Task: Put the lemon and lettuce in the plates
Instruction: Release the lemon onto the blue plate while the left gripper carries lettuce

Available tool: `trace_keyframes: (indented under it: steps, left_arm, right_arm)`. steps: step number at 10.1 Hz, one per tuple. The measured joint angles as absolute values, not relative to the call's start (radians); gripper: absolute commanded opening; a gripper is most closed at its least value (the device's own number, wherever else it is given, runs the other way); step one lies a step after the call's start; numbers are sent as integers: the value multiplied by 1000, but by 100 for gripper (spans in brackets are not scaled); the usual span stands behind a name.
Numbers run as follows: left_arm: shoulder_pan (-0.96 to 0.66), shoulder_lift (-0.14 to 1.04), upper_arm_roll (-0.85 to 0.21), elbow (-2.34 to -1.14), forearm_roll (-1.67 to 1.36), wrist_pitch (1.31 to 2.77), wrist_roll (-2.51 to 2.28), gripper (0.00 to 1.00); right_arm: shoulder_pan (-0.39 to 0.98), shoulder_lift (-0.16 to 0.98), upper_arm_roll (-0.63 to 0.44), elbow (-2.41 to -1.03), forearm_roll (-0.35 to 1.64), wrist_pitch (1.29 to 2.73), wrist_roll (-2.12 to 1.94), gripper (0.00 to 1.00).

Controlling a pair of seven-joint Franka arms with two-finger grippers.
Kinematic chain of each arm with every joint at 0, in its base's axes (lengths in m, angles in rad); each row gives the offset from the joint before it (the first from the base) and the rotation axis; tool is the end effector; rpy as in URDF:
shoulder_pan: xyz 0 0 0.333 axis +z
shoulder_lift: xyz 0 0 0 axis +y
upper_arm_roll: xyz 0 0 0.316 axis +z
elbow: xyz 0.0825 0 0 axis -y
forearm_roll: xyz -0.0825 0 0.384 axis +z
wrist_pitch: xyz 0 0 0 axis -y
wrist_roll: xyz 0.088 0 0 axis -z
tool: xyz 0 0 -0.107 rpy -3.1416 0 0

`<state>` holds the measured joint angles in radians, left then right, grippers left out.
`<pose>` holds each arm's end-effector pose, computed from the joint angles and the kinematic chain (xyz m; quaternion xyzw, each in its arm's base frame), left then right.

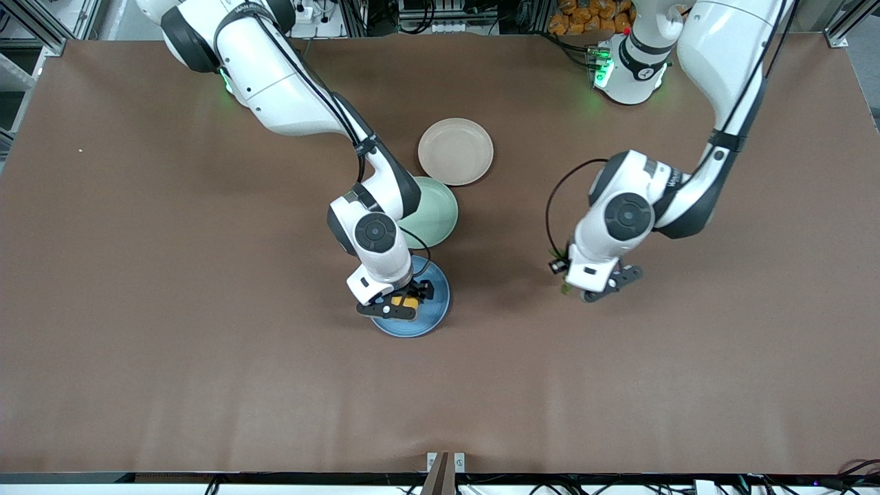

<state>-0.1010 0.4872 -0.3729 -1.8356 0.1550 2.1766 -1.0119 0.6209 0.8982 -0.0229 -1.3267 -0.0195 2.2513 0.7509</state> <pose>0.5710 -0.2697 0.2713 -0.9705 -0.2337 0.0568 0.0175 0.6133 0.4218 0.1927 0.9976 -0.0659 0.0207 0.0046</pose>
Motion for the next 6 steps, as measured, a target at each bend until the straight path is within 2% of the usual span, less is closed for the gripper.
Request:
trace_keyframes:
  steps: [3, 6]
  left_arm:
    - [-103, 486, -482, -1855, 155, 2143, -1151, 0]
    - [-101, 447, -597, -1924, 155, 2138, -1286, 0]
  right_arm:
    - [597, 873, -39, -1197, 70, 1929, 640, 100]
    - [565, 860, -142, -1137, 218, 1759, 497, 100]
